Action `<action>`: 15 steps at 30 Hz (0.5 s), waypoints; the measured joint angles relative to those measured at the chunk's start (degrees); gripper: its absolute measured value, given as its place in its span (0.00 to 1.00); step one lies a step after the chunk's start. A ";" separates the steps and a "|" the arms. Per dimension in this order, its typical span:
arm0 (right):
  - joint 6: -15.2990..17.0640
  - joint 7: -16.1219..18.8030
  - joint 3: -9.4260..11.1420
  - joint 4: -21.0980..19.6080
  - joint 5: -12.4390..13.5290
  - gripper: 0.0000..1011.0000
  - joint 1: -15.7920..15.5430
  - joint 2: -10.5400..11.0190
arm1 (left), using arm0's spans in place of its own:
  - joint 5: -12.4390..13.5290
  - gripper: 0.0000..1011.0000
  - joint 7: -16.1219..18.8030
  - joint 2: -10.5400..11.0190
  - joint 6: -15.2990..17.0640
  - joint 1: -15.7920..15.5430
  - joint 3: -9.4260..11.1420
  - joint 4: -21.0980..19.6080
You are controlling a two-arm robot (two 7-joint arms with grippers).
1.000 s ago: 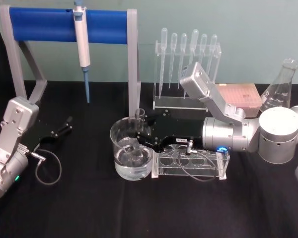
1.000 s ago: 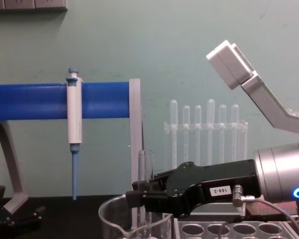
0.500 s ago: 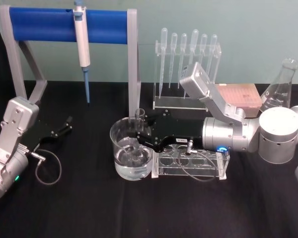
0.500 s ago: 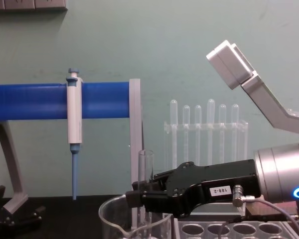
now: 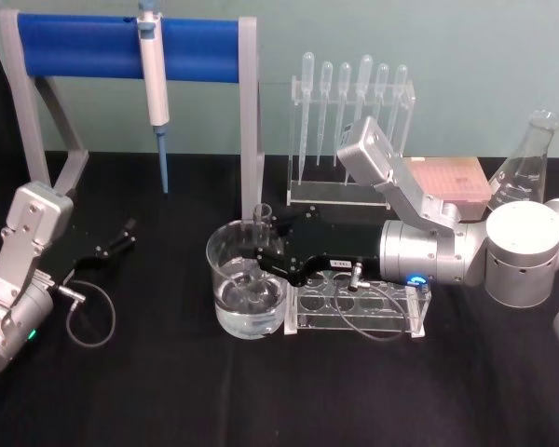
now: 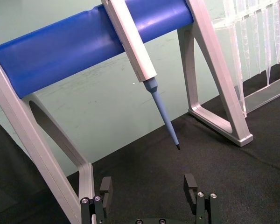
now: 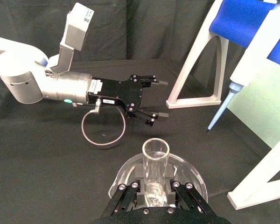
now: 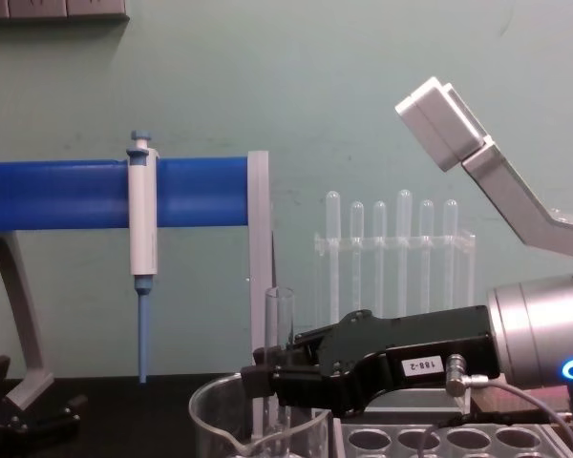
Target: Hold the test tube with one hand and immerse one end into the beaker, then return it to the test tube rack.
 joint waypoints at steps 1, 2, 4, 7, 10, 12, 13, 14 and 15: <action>0.00 0.00 0.00 0.00 0.00 0.24 0.00 0.00 | 0.00 0.99 0.00 0.00 0.00 0.00 0.00 0.00; 0.00 0.00 0.00 0.00 0.00 0.24 0.00 0.00 | 0.00 0.99 0.00 0.00 0.00 0.00 0.00 0.00; 0.00 0.00 0.00 0.00 0.00 0.24 0.00 0.00 | 0.00 0.99 0.00 0.00 0.00 0.00 0.00 0.00; 0.00 0.00 0.00 0.00 0.00 0.24 0.00 0.00 | 0.00 0.99 0.00 0.00 0.00 0.00 0.00 0.00; 0.00 0.00 0.00 0.00 0.00 0.24 0.00 0.00 | 0.00 0.99 0.00 0.00 0.00 0.00 0.00 0.00; 0.00 0.04 0.34 -0.23 -0.04 0.24 -0.15 -0.01 | 0.00 0.99 0.00 0.00 0.00 0.00 0.00 0.00; 0.00 0.05 0.77 -0.70 0.01 0.24 -0.24 0.05 | 0.00 0.99 0.00 0.00 0.00 0.00 0.00 0.00; 0.01 0.05 1.00 -0.98 0.11 0.24 -0.28 0.12 | 0.00 0.99 0.00 0.00 0.00 0.00 0.00 0.00; 0.04 0.09 1.24 -1.31 0.22 0.24 -0.32 0.22 | 0.00 0.99 0.00 0.00 0.00 0.00 0.00 0.00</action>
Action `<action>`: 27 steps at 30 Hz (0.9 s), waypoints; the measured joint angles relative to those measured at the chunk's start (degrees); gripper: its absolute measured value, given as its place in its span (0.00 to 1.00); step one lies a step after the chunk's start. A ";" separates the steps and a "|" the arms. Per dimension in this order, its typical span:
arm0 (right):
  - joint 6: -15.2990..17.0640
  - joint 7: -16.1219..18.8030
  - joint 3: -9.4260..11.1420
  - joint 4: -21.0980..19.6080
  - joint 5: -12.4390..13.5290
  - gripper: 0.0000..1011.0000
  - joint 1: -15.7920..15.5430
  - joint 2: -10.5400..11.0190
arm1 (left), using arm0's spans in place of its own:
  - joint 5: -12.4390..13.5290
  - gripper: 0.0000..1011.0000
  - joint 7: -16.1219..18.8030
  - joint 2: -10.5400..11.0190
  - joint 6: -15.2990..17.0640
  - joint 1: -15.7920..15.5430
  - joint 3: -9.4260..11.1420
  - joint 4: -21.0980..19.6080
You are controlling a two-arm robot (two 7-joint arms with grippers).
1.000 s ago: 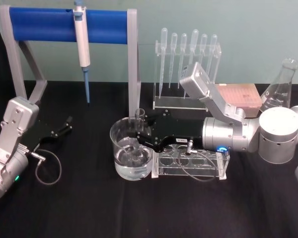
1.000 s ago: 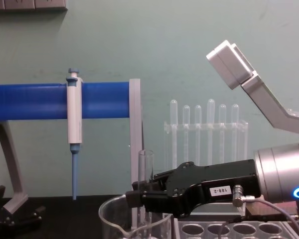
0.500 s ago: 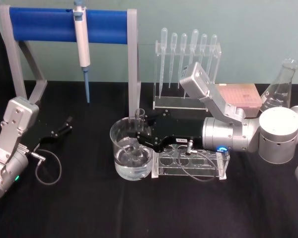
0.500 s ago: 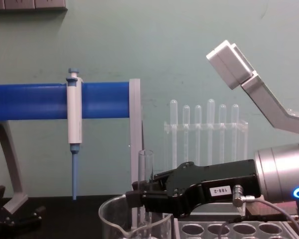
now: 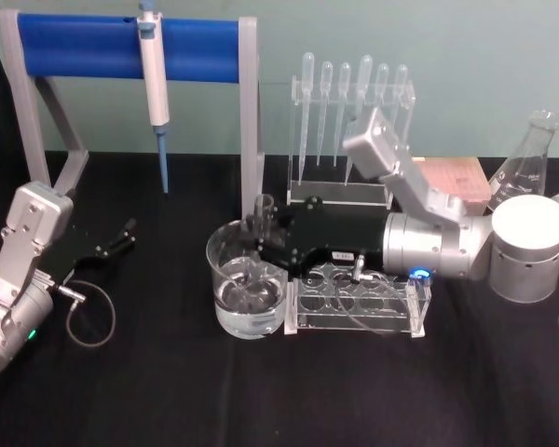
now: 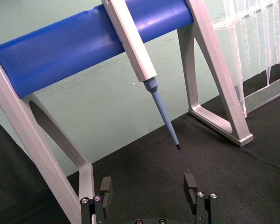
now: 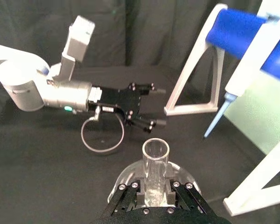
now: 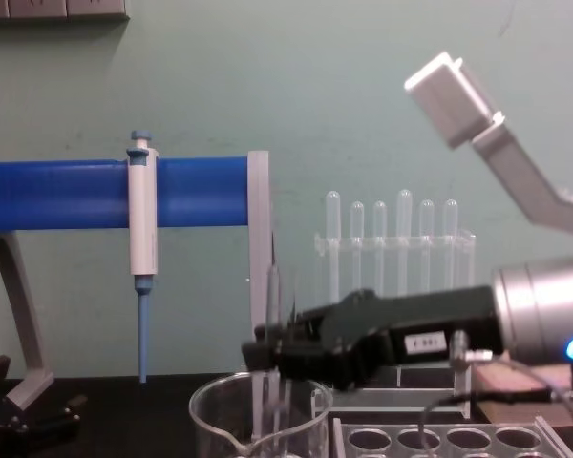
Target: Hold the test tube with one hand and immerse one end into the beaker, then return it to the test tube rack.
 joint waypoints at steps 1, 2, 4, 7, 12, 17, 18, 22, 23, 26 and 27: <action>0.04 0.06 0.26 -0.36 0.13 0.24 -0.02 0.13 | 0.00 0.99 0.00 0.00 0.00 0.00 0.00 0.00; 0.19 0.25 0.81 -1.26 0.48 0.24 -0.02 0.47 | 0.00 0.99 0.00 0.00 0.00 0.00 0.00 0.00; 0.46 0.43 1.35 -2.18 0.92 0.24 -0.02 0.85 | 0.00 0.99 0.00 0.00 0.00 0.00 0.00 0.00; 1.21 1.15 2.33 -4.33 2.07 0.24 0.15 1.84 | 0.00 0.99 0.00 0.00 0.00 0.00 0.00 0.00; 2.56 2.74 3.97 -7.77 4.80 0.24 0.95 3.87 | 0.00 0.99 0.00 0.00 0.00 0.00 0.00 0.00; 2.91 3.69 5.29 -10.71 7.08 0.24 1.40 6.13 | 0.00 0.99 0.00 0.00 0.00 0.00 0.00 0.00; 2.93 3.90 5.77 -11.47 7.67 0.24 1.45 6.94 | 0.00 0.99 0.00 0.00 0.00 0.00 0.00 0.00; 2.82 4.42 7.04 -13.55 9.35 0.24 1.30 9.37 | 0.00 0.99 0.00 0.00 0.00 0.00 0.00 0.00; 2.74 4.52 7.32 -13.98 9.70 0.24 1.16 9.99 | 0.00 0.99 0.00 0.00 0.00 0.00 0.00 0.00; 2.01 4.96 8.42 -15.59 10.95 0.24 0.29 12.41 | 0.00 0.99 0.00 0.00 0.00 0.00 0.00 0.00; 1.58 5.17 8.96 -16.29 11.54 0.24 -0.29 13.69 | 0.00 0.99 0.00 0.00 0.00 0.00 0.00 0.00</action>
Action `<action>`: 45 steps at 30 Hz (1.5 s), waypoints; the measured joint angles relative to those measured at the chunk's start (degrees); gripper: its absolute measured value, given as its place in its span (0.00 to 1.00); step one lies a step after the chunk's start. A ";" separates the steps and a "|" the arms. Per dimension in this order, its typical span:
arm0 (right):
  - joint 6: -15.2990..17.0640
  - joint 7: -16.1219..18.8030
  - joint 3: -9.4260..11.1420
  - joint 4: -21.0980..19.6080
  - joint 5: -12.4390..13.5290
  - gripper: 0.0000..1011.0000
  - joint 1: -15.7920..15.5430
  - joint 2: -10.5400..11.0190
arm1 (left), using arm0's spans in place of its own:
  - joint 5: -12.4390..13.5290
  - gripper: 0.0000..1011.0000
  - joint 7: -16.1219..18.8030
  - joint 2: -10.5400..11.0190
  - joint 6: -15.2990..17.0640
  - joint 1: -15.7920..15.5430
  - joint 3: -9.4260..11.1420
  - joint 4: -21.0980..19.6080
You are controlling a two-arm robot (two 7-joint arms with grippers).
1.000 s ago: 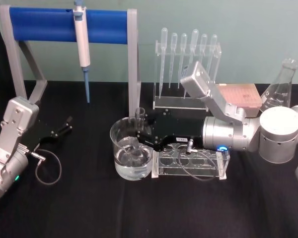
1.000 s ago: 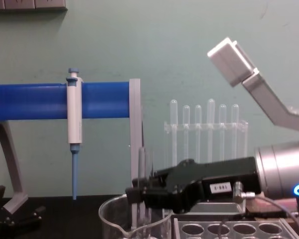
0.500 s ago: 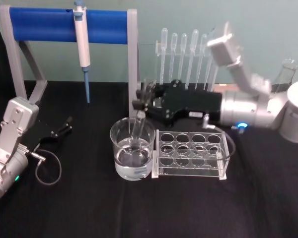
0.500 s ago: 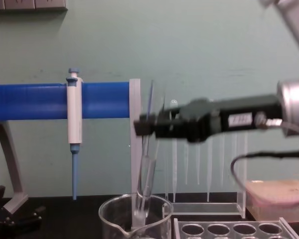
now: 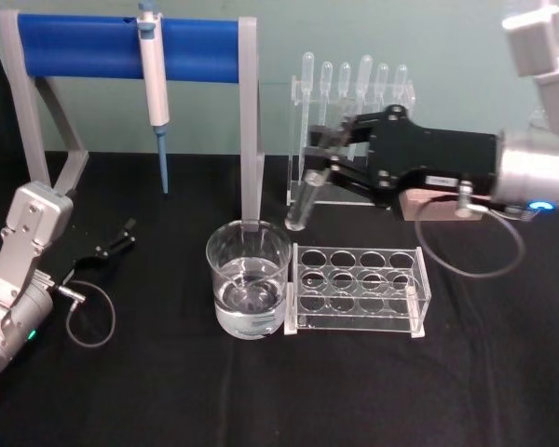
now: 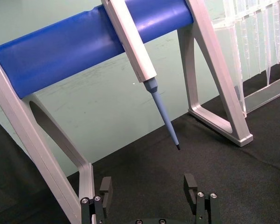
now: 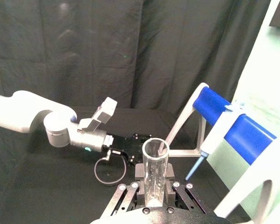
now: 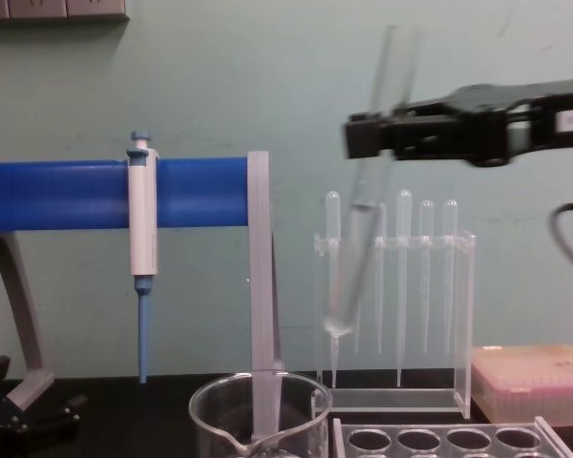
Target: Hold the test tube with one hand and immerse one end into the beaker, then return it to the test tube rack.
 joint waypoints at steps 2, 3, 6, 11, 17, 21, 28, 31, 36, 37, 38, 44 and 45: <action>-0.45 0.12 0.51 -0.62 0.55 0.24 -0.65 1.16 | 0.00 0.99 0.00 0.00 0.00 0.00 0.00 0.00; -0.95 0.24 1.03 -1.15 1.11 0.24 -1.38 2.37 | 0.00 0.99 0.00 0.00 0.00 0.00 0.00 0.00; -1.77 0.32 1.72 -1.69 1.68 0.24 -2.48 3.96 | 0.00 0.99 0.00 0.00 0.00 0.00 0.00 0.00; -3.45 0.30 2.75 -1.67 2.17 0.24 -4.84 6.40 | 0.00 0.99 0.00 0.00 0.00 0.00 0.00 0.00; -4.13 0.30 2.66 -0.09 1.61 0.24 -6.35 7.08 | 0.00 0.99 0.00 0.00 0.00 0.00 0.00 0.00; -4.17 0.31 2.20 0.97 0.88 0.24 -6.73 6.83 | 0.00 0.99 0.00 0.00 0.00 0.00 0.00 0.00; -4.37 0.99 1.12 3.09 -0.57 0.24 -6.67 5.59 | 0.00 0.99 0.00 0.00 0.00 0.00 0.00 0.00; -4.38 1.07 0.80 3.61 -0.96 0.24 -6.57 5.17 | 0.00 0.99 0.00 0.00 0.00 0.00 0.00 0.00; -4.45 1.41 -0.03 5.17 -1.92 0.24 -6.18 4.10 | 0.00 0.99 0.00 0.00 0.00 0.00 0.00 0.00; -4.47 1.42 -0.13 5.41 -2.06 0.24 -6.14 3.94 | 0.00 0.99 0.00 0.00 0.00 0.00 0.00 0.00; -4.51 1.42 -0.22 5.62 -2.20 0.24 -6.10 3.79 | 0.00 0.99 0.00 0.00 0.00 0.00 0.00 0.00; -4.86 1.31 -0.68 7.11 -3.11 0.24 -6.04 2.77 | 0.00 0.99 0.00 0.00 0.00 0.00 0.00 0.00; -4.91 1.26 -0.70 7.27 -3.22 0.24 -6.04 2.67 | 0.00 0.99 0.00 0.00 0.00 0.00 0.00 0.00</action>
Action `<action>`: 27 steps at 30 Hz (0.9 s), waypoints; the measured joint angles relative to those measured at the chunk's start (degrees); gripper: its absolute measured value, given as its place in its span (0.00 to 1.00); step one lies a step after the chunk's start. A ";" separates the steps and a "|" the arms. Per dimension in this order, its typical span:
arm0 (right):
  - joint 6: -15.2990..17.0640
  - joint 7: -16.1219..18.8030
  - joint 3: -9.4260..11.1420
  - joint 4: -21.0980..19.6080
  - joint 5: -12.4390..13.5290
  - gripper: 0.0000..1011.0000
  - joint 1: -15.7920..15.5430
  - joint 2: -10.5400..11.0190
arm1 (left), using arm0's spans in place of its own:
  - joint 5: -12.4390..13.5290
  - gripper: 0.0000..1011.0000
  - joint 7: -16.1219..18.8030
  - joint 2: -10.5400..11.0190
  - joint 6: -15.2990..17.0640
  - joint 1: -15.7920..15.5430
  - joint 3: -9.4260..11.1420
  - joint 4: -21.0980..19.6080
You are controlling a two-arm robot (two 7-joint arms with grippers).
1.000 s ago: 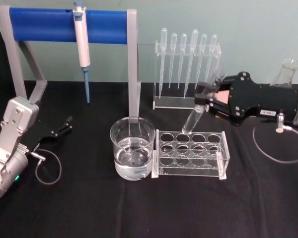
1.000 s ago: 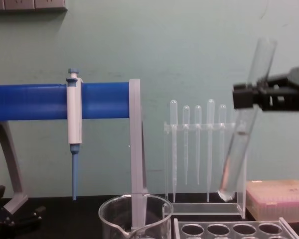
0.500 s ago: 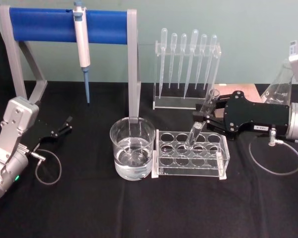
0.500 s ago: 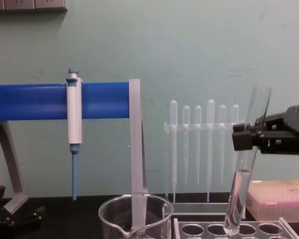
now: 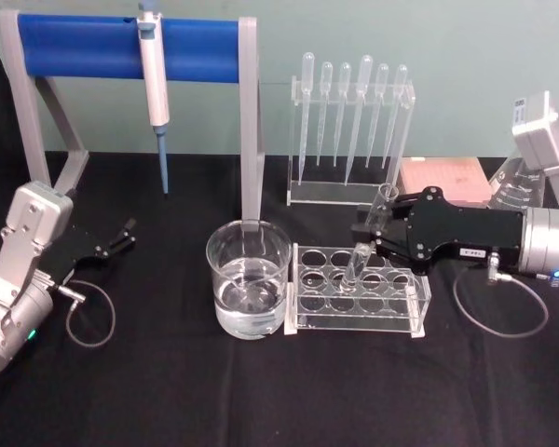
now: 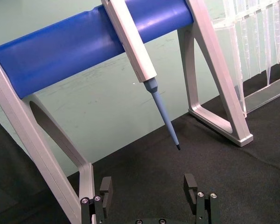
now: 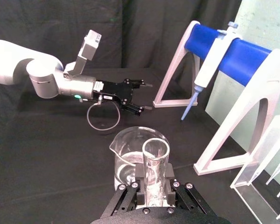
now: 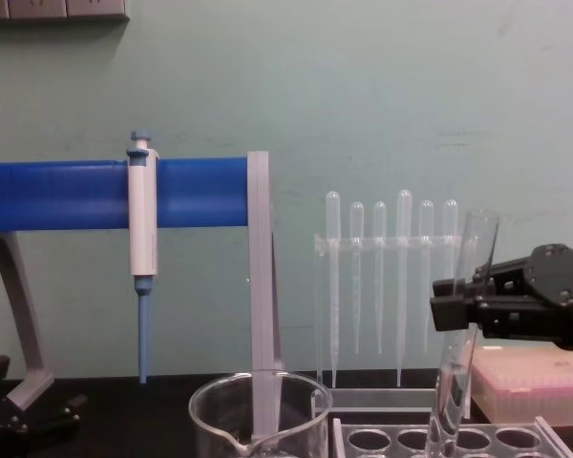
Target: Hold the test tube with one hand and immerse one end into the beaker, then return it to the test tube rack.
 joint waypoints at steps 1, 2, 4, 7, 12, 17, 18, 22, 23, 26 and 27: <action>-0.08 -0.05 -0.07 0.38 -0.17 0.24 0.00 -0.24 | 0.00 0.99 0.00 0.00 0.00 0.00 0.00 0.00; -0.13 -0.07 -0.11 0.57 -0.27 0.24 0.00 -0.36 | 0.00 0.99 0.00 0.00 0.00 0.00 0.00 0.00; -0.21 -0.11 -0.27 1.13 -0.55 0.24 -0.02 -0.69 | 0.00 0.99 0.00 0.00 0.00 0.00 0.00 0.00; -0.24 -0.11 -0.60 1.99 -0.95 0.24 -0.04 -1.18 | 0.00 0.99 0.00 0.00 0.00 0.00 0.00 0.00; -0.24 -0.08 -0.99 3.08 -1.41 0.24 -0.13 -1.79 | 0.00 0.99 0.00 0.00 0.00 0.00 0.00 0.00; -0.19 -0.08 -1.38 4.12 -2.03 0.24 -0.16 -2.35 | 0.00 0.99 0.00 0.00 0.00 0.00 0.00 0.00; -0.18 -0.10 -1.51 4.42 -2.30 0.24 -0.15 -2.52 | 0.00 0.99 0.00 0.00 0.00 0.00 0.00 0.00; -0.16 -0.22 -1.74 5.01 -2.98 0.24 -0.10 -2.88 | 0.00 0.99 0.00 0.00 0.00 0.00 0.00 0.00; -0.11 -0.33 -1.83 5.28 -3.29 0.24 -0.05 -3.02 | 0.00 0.99 0.00 0.00 0.00 0.00 0.00 0.00; 0.05 -0.54 -2.01 5.64 -3.79 0.24 0.03 -3.20 | 0.00 0.99 0.00 0.00 0.00 0.00 0.00 0.00; 0.17 -0.62 -2.12 5.88 -4.13 0.24 0.08 -3.32 | 0.00 0.99 0.00 0.00 0.00 0.00 0.00 0.00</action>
